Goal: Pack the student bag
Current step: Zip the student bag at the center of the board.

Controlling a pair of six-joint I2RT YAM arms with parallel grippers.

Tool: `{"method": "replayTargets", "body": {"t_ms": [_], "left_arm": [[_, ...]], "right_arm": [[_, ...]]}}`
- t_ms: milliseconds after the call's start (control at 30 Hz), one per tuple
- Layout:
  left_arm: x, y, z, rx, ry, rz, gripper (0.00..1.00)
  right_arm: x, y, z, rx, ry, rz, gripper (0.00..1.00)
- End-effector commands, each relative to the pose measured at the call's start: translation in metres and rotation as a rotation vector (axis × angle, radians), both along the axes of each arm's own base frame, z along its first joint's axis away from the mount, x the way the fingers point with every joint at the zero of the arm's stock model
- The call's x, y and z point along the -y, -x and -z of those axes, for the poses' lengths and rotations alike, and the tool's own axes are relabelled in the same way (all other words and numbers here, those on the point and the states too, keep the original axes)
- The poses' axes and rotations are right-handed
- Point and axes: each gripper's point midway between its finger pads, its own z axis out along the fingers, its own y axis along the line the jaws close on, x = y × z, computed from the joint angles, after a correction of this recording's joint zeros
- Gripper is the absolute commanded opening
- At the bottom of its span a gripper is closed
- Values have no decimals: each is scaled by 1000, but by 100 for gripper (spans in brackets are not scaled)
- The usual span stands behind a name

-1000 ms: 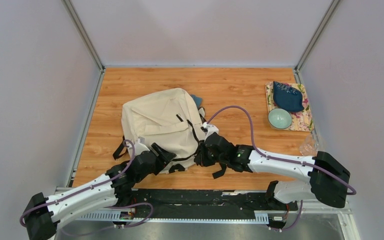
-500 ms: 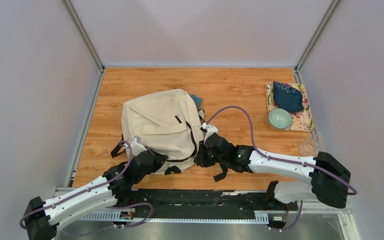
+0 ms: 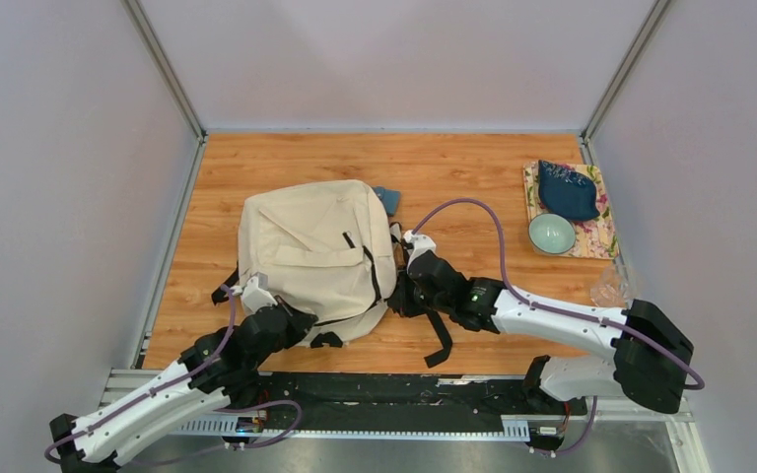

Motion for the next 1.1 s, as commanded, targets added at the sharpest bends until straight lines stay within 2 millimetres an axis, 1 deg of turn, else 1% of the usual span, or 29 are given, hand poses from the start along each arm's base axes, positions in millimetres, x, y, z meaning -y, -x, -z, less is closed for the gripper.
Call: {"method": "replayTargets", "body": {"t_ms": [0, 67, 133, 167, 200, 267, 300, 333, 367, 400, 433, 467, 500, 533, 567, 600, 633, 700, 733, 800, 833, 900, 933, 967, 1000, 1033, 1067], "left_arm": [[-37, 15, 13, -35, -228, 37, 0], [-37, 19, 12, -44, -252, 73, 0], [-31, 20, 6, -27, -267, 131, 0], [-28, 24, 8, -50, -283, 173, 0], [-23, 25, 1, -37, -301, 225, 0], [-21, 36, 3, -114, -351, 292, 0], [-16, 36, -9, -98, -356, 336, 0], [-12, 39, -13, -117, -363, 368, 1], [-9, 38, -21, -105, -357, 382, 11], [-2, 34, -40, -52, -339, 412, 26], [3, 32, -52, -14, -320, 430, 50], [10, 26, -68, 37, -287, 434, 58], [15, 22, -87, 102, -273, 456, 68], [20, 21, -98, 135, -256, 474, 73], [26, 17, -111, 175, -239, 488, 74], [31, 16, -128, 222, -238, 517, 74], [39, 18, -129, 212, -246, 570, 75], [49, 18, -142, 247, -271, 650, 75], [58, 20, -135, 222, -288, 711, 76], [67, 20, -136, 254, -337, 795, 77], [73, 19, -130, 246, -378, 823, 77], [83, 17, -139, 321, -438, 886, 77], [91, 20, -135, 337, -478, 931, 78], [99, 21, -140, 370, -492, 958, 78], [103, 21, -138, 400, -532, 998, 78], [111, 24, -131, 410, -574, 1033, 78], [116, 24, -128, 426, -594, 1046, 79]], "right_arm": [[2, -28, -19, 82, 18, 37, 0], [-1, -28, -19, 83, 13, 31, 0], [-1, -29, -17, 83, 20, 34, 0], [0, -29, -15, 79, 27, 35, 0], [0, -29, -14, 74, 27, 34, 0], [0, -24, -13, 65, 16, 23, 0], [-1, -22, -13, 58, 5, 21, 0], [0, -18, -12, 51, -4, 14, 0], [0, -17, -14, 53, -15, 10, 0], [0, -14, -14, 49, -22, 5, 0], [-1, -11, -14, 40, -30, -7, 0], [0, -10, -12, 34, -31, -7, 0], [0, -8, -13, 31, -37, -10, 0], [0, -6, -11, 26, -37, -12, 0], [0, -5, -11, 25, -38, -12, 0], [1, -5, -11, 25, -40, -11, 0], [1, -4, -10, 20, -42, -9, 0], [0, -3, -10, 20, -44, -11, 0], [0, -4, -11, 21, -46, -11, 0], [-1, -4, -12, 22, -49, -12, 0], [-1, -4, -13, 24, -50, -11, 0], [-1, -4, -13, 23, -49, -13, 0], [-1, -4, -13, 22, -49, -12, 0], [-2, -4, -13, 20, -51, -12, 0], [-2, -4, -13, 18, -52, -10, 0], [-3, -4, -13, 16, -56, -13, 0], [-4, -4, -13, 14, -57, -12, 0]]}}
